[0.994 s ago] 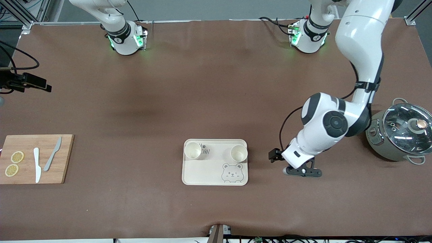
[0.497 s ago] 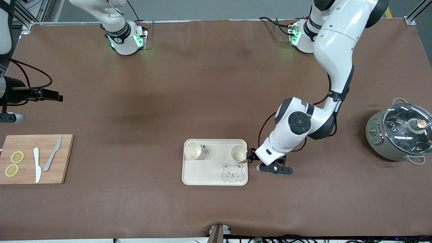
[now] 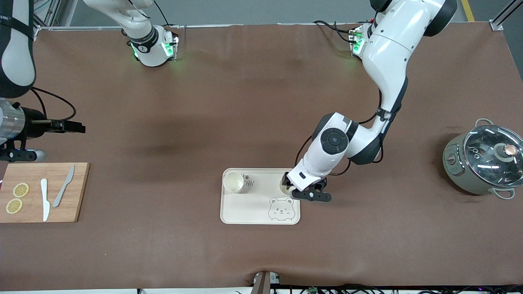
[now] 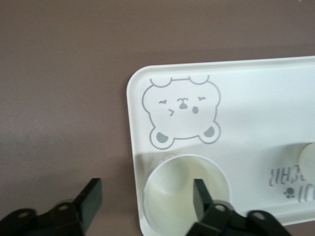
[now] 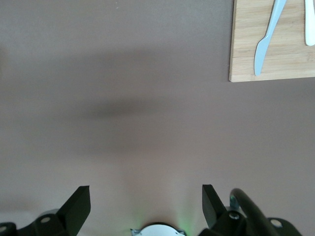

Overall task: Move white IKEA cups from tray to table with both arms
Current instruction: 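Grasp the white paper cup nearest the left gripper, then carry the cup with the left gripper while the right gripper reaches the tray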

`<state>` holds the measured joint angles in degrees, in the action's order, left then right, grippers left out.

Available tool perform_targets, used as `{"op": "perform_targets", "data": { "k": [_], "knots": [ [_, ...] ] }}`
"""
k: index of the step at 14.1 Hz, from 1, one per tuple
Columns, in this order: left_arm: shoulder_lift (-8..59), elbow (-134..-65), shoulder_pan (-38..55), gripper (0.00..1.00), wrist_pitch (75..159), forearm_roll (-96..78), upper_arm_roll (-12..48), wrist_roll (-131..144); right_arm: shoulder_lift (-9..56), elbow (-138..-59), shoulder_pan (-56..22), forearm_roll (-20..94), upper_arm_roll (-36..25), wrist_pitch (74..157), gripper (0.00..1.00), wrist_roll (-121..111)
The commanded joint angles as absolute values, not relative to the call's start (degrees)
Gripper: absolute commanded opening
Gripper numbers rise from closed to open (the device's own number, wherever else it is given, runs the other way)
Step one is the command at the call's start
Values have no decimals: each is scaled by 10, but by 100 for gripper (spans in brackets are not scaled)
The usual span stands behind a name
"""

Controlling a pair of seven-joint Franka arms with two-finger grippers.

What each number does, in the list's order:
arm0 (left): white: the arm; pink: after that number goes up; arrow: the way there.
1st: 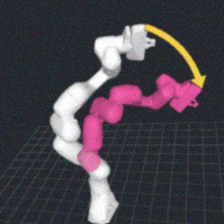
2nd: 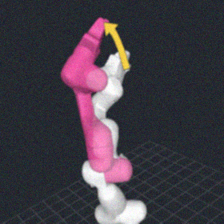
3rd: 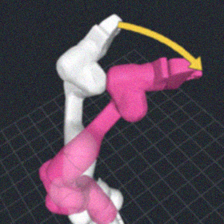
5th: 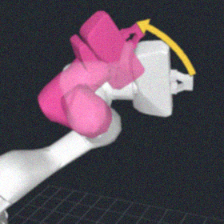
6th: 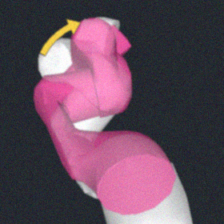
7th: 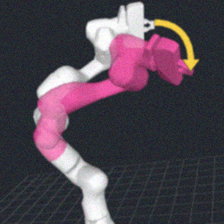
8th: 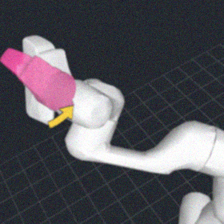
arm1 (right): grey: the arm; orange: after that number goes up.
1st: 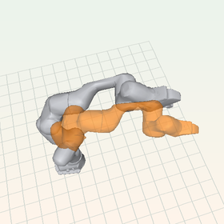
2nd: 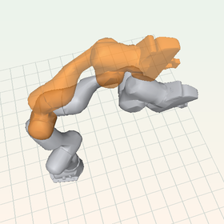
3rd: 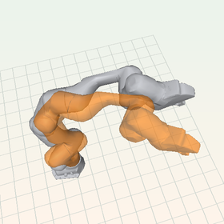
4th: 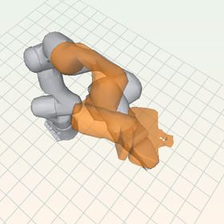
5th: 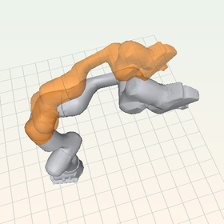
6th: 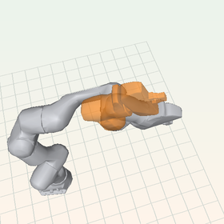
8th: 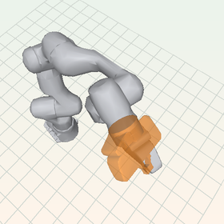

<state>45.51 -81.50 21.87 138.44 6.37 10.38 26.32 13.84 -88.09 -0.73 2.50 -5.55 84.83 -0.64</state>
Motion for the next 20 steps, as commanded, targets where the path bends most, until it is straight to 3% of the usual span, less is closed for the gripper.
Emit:
{"op": "perform_targets", "data": {
  "k": [1,3,4,9,14,20],
  "knots": [
    [476,-802,235,40,1381,87,94,275,148,-892,-16,33,-54,862,100,30],
    [474,-804,236,9,1380,93,94,275,147,-905,-27,53,-54,860,100,67],
    [471,-804,233,0,1376,95,94,276,147,-910,-36,72,-54,862,100,93],
    [449,-801,231,0,1338,96,94,272,167,-916,-126,123,-54,945,100,243],
    [348,-825,164,0,1212,89,103,259,231,-910,-220,152,-54,1089,100,394],
    [224,-1003,16,0,1203,78,117,184,309,-883,-286,152,-54,1182,100,533]
  ]
}}
